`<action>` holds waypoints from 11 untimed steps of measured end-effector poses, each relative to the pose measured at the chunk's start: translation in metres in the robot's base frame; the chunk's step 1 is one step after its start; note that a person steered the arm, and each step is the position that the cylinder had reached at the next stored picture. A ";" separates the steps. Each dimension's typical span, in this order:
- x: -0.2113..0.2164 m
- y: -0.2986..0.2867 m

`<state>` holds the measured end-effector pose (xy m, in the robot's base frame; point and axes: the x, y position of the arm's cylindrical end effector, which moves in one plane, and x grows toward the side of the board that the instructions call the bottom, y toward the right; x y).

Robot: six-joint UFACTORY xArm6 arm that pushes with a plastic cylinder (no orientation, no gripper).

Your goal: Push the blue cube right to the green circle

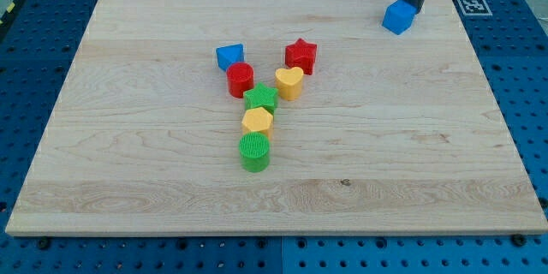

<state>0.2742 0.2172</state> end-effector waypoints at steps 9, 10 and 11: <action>0.021 -0.038; -0.001 -0.061; -0.002 -0.080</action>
<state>0.2727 0.1374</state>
